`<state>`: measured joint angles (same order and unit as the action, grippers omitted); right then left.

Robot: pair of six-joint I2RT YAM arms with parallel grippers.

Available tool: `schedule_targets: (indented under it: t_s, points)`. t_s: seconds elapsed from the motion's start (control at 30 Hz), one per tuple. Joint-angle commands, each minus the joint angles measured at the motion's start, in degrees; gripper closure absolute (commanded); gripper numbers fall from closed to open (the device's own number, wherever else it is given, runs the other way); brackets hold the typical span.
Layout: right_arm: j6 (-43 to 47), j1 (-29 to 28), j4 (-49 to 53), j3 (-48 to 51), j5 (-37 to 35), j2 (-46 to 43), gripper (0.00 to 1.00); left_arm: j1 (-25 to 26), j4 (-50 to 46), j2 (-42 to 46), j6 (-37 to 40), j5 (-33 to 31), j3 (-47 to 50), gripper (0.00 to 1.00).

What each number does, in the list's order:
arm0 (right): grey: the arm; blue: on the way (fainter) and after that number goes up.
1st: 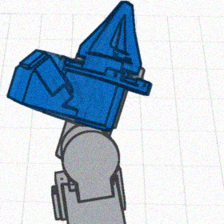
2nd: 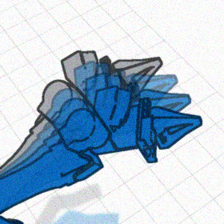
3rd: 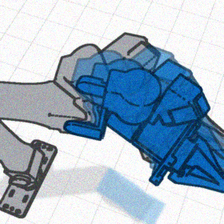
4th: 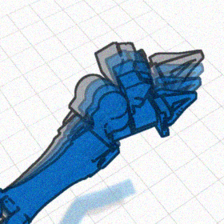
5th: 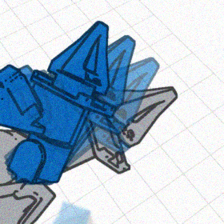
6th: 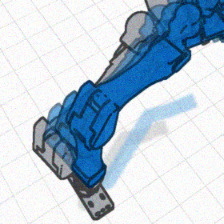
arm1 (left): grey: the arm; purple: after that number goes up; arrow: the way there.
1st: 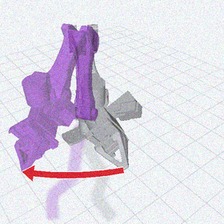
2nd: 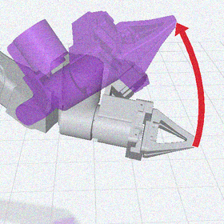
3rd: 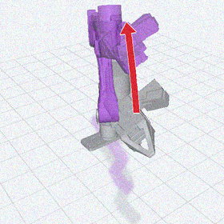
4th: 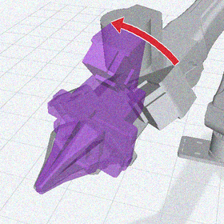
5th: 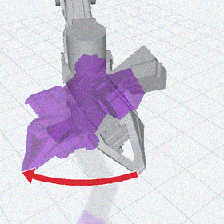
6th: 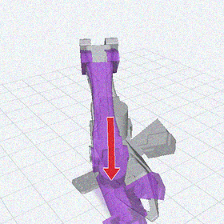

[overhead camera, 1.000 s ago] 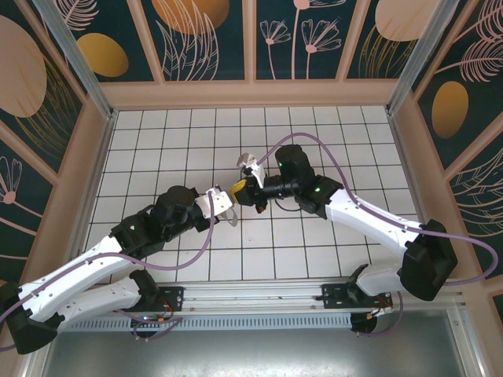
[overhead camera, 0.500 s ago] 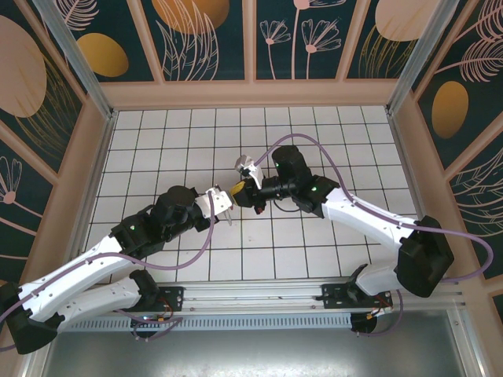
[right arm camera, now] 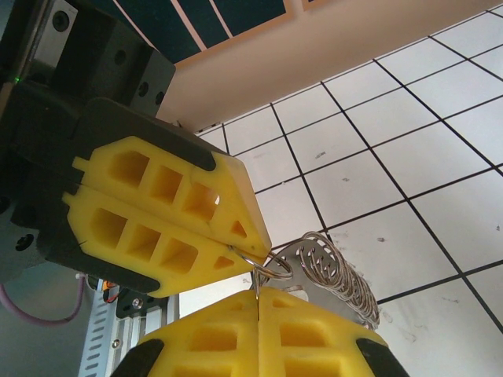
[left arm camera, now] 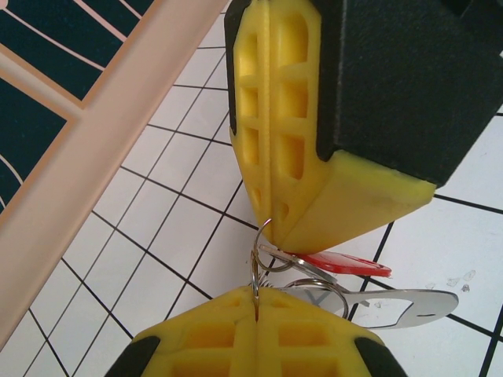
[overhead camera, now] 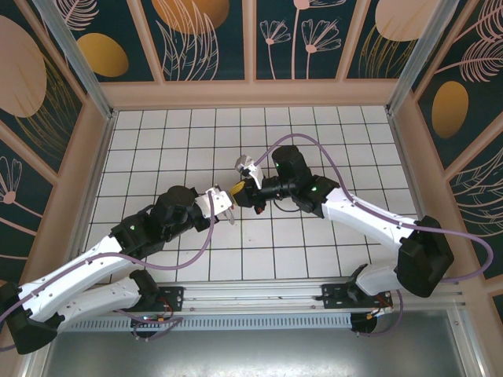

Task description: Put the keys on the keyring

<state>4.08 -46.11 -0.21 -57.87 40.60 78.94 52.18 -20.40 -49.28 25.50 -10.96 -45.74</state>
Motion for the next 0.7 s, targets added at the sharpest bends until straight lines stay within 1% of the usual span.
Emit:
schedule_targets:
  t_s: [0.0, 0.67]
  points:
    - [-0.9, 0.6, -1.5, -1.7, -0.5, 0.8, 1.00, 0.4, 1.2, 0.9, 0.6, 0.3, -0.2, 1.00]
    - [-3.1, 2.9, -0.6, -3.4, -0.6, 3.4, 1.00, 0.4, 1.3, 1.2, 0.7, 0.6, -0.2, 1.00]
